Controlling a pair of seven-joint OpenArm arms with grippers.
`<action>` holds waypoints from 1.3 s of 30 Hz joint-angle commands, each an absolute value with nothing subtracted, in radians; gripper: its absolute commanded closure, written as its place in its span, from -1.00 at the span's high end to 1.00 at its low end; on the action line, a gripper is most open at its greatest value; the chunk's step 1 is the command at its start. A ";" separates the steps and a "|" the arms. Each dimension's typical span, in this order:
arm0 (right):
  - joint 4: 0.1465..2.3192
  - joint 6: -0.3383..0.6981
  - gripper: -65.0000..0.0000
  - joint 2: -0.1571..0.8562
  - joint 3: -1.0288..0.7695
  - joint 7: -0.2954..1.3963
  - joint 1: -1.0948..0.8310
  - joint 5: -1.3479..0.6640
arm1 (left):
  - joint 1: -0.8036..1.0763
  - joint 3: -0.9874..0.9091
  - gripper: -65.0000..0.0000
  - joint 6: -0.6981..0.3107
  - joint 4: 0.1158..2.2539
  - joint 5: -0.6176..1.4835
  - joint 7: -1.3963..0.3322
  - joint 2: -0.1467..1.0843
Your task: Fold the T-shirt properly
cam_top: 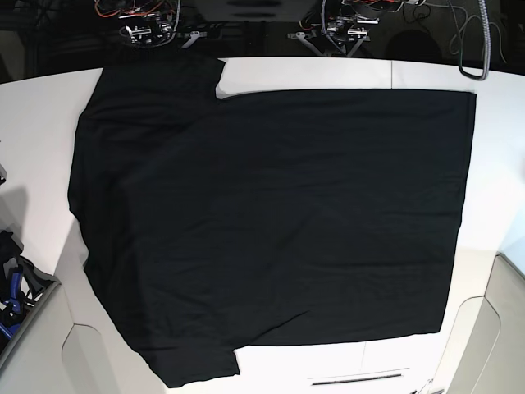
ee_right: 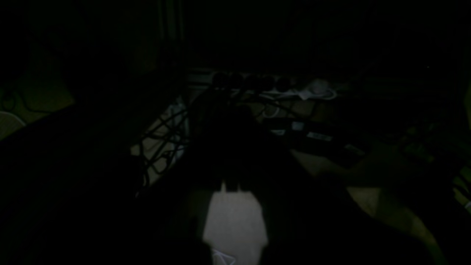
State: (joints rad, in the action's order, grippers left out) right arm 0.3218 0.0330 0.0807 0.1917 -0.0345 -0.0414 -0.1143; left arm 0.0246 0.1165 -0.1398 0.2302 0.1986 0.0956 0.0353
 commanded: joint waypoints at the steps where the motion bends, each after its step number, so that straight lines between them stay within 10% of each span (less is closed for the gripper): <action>1: 0.331 0.030 -1.00 0.083 0.189 -0.049 -0.039 -0.112 | 0.022 0.118 -1.00 -0.147 0.237 0.197 0.108 0.034; 39: 0.390 0.030 -1.00 0.103 0.189 -0.049 -0.109 -0.112 | 0.120 0.118 -1.00 -0.147 0.324 0.197 0.108 0.059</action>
State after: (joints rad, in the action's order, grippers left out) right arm 0.3866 0.0311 0.0975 0.1909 -0.0406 -0.1059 -0.1097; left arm 0.1158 0.1169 -0.1436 0.3206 0.1982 0.1020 0.0528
